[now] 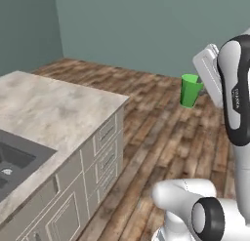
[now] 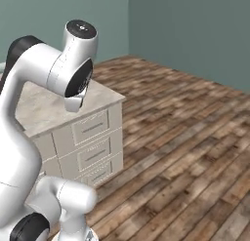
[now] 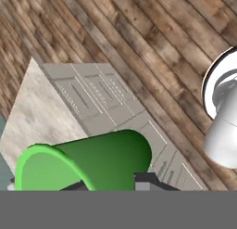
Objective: There is a tray on the dining counter. Grab the cup, mug, and pitcher and place them on the tray. The pitcher may be placed next to the tray if it cannot fit the tray.
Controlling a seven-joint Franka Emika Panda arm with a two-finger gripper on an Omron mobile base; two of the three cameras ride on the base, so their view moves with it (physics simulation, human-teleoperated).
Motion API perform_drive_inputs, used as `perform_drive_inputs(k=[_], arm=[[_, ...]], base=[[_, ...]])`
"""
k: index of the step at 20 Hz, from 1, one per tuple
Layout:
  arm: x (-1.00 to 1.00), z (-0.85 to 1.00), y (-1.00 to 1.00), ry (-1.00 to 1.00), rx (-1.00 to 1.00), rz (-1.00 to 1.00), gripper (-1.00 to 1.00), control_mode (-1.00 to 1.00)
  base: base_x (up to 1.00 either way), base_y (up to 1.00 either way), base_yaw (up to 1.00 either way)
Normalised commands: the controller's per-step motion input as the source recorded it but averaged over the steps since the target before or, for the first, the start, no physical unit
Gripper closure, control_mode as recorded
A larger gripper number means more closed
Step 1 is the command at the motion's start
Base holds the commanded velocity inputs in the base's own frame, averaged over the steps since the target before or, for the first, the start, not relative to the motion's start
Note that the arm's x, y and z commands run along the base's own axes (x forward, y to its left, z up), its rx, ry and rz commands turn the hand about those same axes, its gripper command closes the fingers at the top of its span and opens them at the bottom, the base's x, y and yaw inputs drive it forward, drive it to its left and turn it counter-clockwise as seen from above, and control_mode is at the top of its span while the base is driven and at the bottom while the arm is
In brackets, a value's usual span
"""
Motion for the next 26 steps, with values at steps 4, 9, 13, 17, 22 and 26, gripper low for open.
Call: perform_drive_inputs(k=[4,9,13,17,22,26], arm=[[0.0,0.0,0.0,0.0,0.0,0.0,1.0,1.0],[0.0,0.0,0.0,0.0,0.0,0.0,1.0,1.0],[0.0,0.0,0.0,0.0,0.0,0.0,1.0,1.0],[0.0,0.0,0.0,0.0,0.0,0.0,1.0,1.0],[0.0,0.0,0.0,0.0,0.0,0.0,1.0,1.0],[0.0,0.0,0.0,0.0,0.0,0.0,1.0,1.0]], base=[[0.8,-0.58,-0.4],[0.95,-0.44,-0.37],[1.0,-0.35,-0.19],[1.0,0.0,-0.03],[1.0,0.02,-0.02],[1.0,0.0,0.0]])
